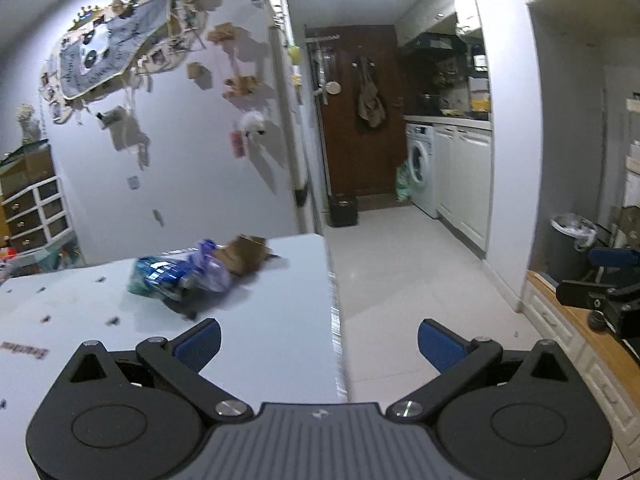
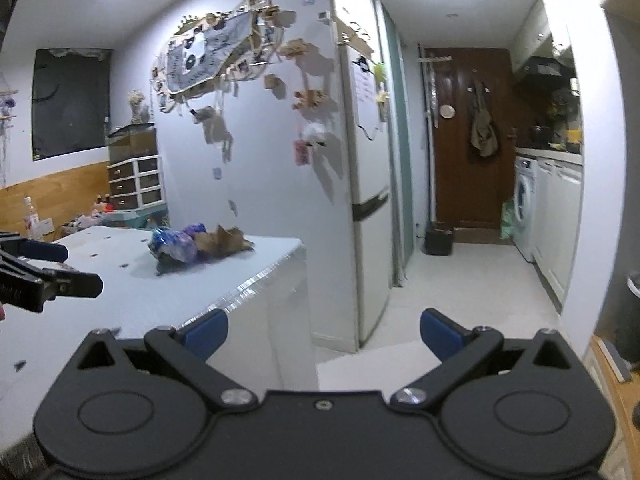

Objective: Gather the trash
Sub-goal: 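Grasp the blue Pepsi can with the left tool while the right tool grasps the purple snack bag, then lift the Pepsi can with the left tool while the right tool lifts the snack bag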

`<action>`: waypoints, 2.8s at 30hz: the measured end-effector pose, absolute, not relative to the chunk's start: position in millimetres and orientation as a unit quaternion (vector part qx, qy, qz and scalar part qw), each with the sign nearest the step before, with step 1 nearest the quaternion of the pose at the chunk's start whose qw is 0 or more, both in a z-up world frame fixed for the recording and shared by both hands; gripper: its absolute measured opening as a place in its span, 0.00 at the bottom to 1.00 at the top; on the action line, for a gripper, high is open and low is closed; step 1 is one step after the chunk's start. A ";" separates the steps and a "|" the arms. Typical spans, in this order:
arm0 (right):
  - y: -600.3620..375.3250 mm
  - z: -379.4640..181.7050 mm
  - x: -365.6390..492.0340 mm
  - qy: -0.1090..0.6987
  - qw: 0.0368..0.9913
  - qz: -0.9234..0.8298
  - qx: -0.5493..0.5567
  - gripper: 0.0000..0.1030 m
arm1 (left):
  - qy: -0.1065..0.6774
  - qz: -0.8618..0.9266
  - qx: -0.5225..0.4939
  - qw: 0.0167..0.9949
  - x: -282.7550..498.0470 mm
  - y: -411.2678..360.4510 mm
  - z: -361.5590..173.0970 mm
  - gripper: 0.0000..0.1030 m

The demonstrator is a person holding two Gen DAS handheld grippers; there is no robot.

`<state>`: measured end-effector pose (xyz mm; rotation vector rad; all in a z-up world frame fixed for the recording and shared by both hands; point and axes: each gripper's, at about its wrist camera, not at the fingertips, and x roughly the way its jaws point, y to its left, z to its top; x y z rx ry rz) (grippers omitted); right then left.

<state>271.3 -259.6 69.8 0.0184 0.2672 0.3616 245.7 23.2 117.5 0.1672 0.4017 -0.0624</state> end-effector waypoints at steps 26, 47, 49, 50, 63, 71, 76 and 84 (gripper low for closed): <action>-59.6 172.5 459.6 0.118 0.950 0.284 -0.046 1.00 | 0.169 0.039 -0.029 0.984 437.9 180.2 197.9 1.00; 82.5 80.8 574.8 0.248 0.922 0.296 -0.026 1.00 | 0.245 0.046 -0.293 0.923 524.8 298.8 90.1 1.00; 90.9 73.4 579.3 0.260 0.919 0.295 -0.035 1.00 | 0.242 0.019 -0.327 0.913 526.8 309.0 79.5 1.00; 94.1 70.6 580.8 0.266 0.919 0.288 -0.043 1.00 | 0.244 0.005 -0.348 0.905 529.1 314.5 72.5 1.00; 94.3 75.0 587.2 0.283 0.901 0.327 -0.034 0.33 | 0.271 -0.072 -0.455 0.845 541.1 332.0 32.3 0.99; 100.5 69.7 579.7 0.303 0.880 0.361 -0.053 0.20 | 0.241 -0.107 -0.501 0.824 542.0 333.3 14.6 0.83; 98.7 67.8 577.9 0.305 0.879 0.361 -0.054 0.19 | 0.255 -0.109 -0.494 0.824 542.5 334.4 12.2 0.65; 79.0 78.2 578.3 0.304 0.883 0.358 -0.008 0.19 | 0.268 -0.081 -0.459 0.843 534.7 337.9 18.0 0.44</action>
